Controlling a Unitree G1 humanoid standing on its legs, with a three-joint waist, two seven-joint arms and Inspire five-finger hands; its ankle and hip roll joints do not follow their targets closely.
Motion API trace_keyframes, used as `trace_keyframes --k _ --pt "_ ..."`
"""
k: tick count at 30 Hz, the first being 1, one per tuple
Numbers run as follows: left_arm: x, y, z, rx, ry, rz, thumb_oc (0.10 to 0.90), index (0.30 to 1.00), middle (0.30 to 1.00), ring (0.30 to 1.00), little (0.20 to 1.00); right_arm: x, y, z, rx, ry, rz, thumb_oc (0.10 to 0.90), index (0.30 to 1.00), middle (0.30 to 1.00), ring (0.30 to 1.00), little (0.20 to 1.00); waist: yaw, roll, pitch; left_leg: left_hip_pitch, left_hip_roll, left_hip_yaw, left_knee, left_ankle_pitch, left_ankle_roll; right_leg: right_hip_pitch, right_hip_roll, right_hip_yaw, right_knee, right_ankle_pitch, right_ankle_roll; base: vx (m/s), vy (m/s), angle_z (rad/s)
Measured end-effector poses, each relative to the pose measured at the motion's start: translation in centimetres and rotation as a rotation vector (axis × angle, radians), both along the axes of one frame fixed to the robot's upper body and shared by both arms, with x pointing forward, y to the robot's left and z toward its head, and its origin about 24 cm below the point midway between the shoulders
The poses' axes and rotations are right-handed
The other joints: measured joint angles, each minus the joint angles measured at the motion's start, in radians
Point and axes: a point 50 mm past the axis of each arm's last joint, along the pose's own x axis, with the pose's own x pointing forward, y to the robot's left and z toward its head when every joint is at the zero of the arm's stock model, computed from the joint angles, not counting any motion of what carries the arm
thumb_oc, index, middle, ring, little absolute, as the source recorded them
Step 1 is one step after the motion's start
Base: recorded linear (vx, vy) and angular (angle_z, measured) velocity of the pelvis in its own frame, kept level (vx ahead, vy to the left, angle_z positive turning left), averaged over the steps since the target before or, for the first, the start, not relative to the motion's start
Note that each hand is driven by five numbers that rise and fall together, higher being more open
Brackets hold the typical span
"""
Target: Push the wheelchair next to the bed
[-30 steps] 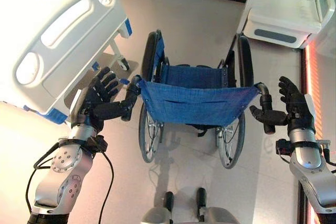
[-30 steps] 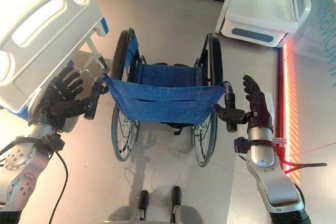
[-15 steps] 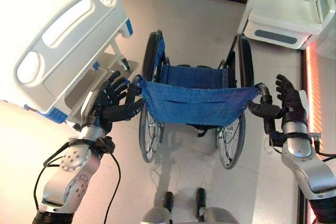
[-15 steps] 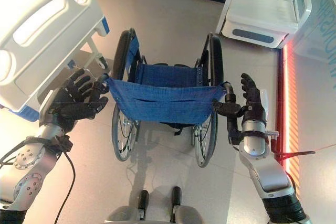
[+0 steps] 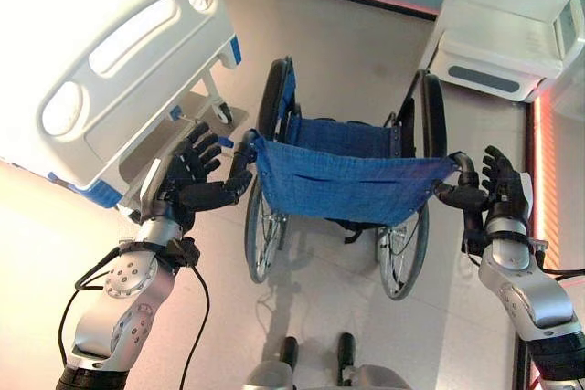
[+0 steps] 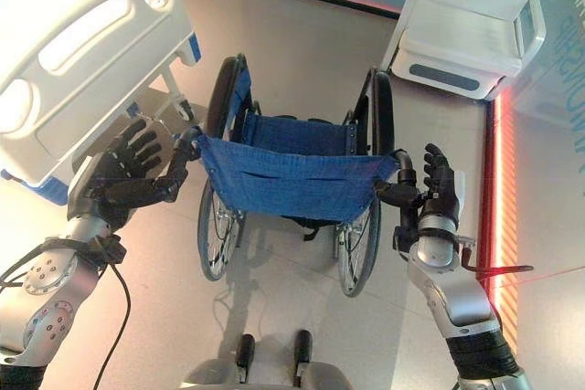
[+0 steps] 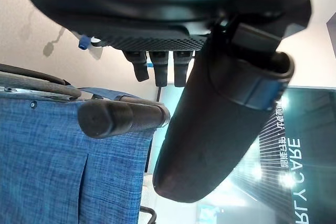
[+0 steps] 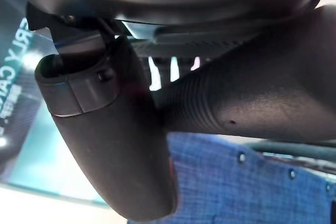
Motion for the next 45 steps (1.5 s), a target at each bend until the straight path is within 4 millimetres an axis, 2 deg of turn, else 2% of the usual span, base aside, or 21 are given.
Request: trace_keyframes --k 3,6,10,12,15,17,19,26,30,31,36,41,45 --pt "0.0 0.4 0.2 0.108 -0.016 0.066 0.8 0.9 0.9 0.9 0.9 0.2 0.2 0.1 -0.003 0.003 0.008 0.4 0.3 0.3 0.3 0.3 -0.001 0.0 0.0 0.003 0.0 0.0 0.0 0.0 0.0 0.004 0.0 0.0 0.0 0.0 0.0 0.0 0.0 0.0" --pt "0.7 1.9 0.6 0.217 -0.02 0.168 0.8 0.9 0.9 0.9 0.9 0.9 0.3 0.5 -0.013 0.005 -0.02 0.4 0.3 0.3 0.3 0.3 0.001 0.0 0.0 0.004 0.0 -0.001 0.002 0.0 0.0 0.007 0.0 0.0 0.0 0.0 0.0 0.0 0.0 0.0" --pt "0.6 4.1 1.4 0.256 -0.011 0.251 0.8 0.9 0.9 0.9 0.9 1.1 0.1 0.3 -0.035 0.028 -0.037 0.4 0.3 0.3 0.3 0.3 0.003 -0.007 -0.004 0.003 -0.001 -0.004 0.003 0.0 0.0 0.006 -0.001 0.0 0.0 0.0 0.0 0.01 -0.003 0.03" --pt "0.6 4.4 1.5 0.246 -0.002 0.253 0.8 0.9 0.9 0.9 0.9 1.1 0.1 0.3 -0.039 0.028 -0.041 0.4 0.3 0.3 0.3 0.3 0.003 -0.008 -0.005 0.003 -0.001 -0.004 0.003 0.0 0.0 0.006 -0.002 0.0 0.0 0.0 0.001 0.0 0.0 0.0" --pt "0.9 3.8 1.1 0.227 0.039 0.176 0.8 0.9 0.9 0.9 0.9 1.2 0.0 0.4 -0.045 0.028 -0.043 0.4 0.3 0.3 0.3 0.3 0.003 -0.008 -0.005 0.001 -0.001 -0.005 0.006 0.0 0.0 0.006 -0.002 0.0 0.0 -0.001 0.001 0.0 0.0 0.0" --pt "1.5 2.3 0.4 0.232 0.082 0.085 0.8 0.9 0.9 0.9 0.9 1.4 0.1 0.4 -0.049 0.033 -0.044 0.4 0.3 0.3 0.3 0.3 0.0 -0.008 -0.005 -0.001 -0.001 -0.007 0.007 0.0 0.0 0.005 -0.002 0.001 0.0 0.0 0.001 0.0 0.0 0.0" --pt "1.8 1.8 0.4 0.236 0.091 0.058 0.8 0.9 0.9 0.9 0.9 1.6 0.0 0.4 -0.053 0.038 -0.05 0.4 0.3 0.3 0.3 0.3 0.002 -0.007 -0.005 -0.001 -0.001 -0.008 0.008 0.0 0.0 0.006 -0.001 0.001 0.0 0.0 0.0 0.0 -0.011 0.02" --pt "2.8 1.2 0.7 0.229 0.124 0.053 0.8 0.9 0.9 0.9 0.9 2.6 0.3 0.8 -0.064 0.032 -0.075 0.4 0.3 0.3 0.3 0.3 0.003 -0.007 -0.005 -0.009 -0.002 -0.005 0.012 0.002 -0.003 -0.002 0.0 0.012 0.0 0.002 0.003 -0.02 -0.034 0.0" --pt "3.2 1.1 1.1 0.206 0.134 0.055 0.8 0.9 0.9 0.9 0.9 2.7 0.4 1.1 -0.079 0.018 -0.086 0.4 0.3 0.3 0.3 0.3 0.005 -0.006 -0.005 -0.022 -0.003 0.004 0.013 0.004 -0.001 -0.015 0.001 0.04 0.0 0.006 0.008 -0.05 -0.029 -0.03" --pt "3.3 0.9 1.0 0.206 0.14 0.047 0.8 0.9 0.9 0.9 0.9 2.8 0.4 1.2 -0.079 0.012 -0.089 0.4 0.3 0.3 0.3 0.3 0.005 -0.006 -0.004 -0.026 -0.004 0.005 0.013 0.004 0.0 -0.021 0.001 0.061 0.0 0.008 0.011 -0.05 -0.02 -0.01" --pt "3.5 0.3 0.7 0.196 0.149 0.038 0.8 0.9 0.9 0.9 0.9 3.3 0.4 2.0 -0.089 -0.014 -0.101 0.4 0.3 0.3 0.3 0.3 0.003 -0.002 -0.002 -0.047 -0.011 0.008 0.01 0.014 0.006 -0.043 -0.006 0.064 0.0 0.014 0.017 -0.06 -0.018 0.0" --pt "4.0 -1.0 0.9 0.125 0.148 -0.011 0.8 0.9 0.9 0.9 0.9 3.8 0.5 2.7 -0.101 -0.042 -0.107 0.4 0.3 0.3 0.3 0.3 0.001 0.01 0.008 -0.052 -0.018 0.011 0.006 0.017 0.01 -0.05 -0.012 0.069 -0.001 0.016 0.022 -0.05 -0.01 -0.02" --pt "4.1 -1.3 1.5 0.051 0.073 0.031 0.8 0.9 0.9 0.9 0.9 4.1 1.1 4.0 -0.099 -0.094 -0.087 0.4 0.3 0.3 0.3 0.3 -0.002 0.001 0.035 -0.065 -0.017 0.032 0.006 0.019 0.012 -0.071 -0.012 0.084 -0.001 0.021 0.027 -0.05 0.009 -0.13"
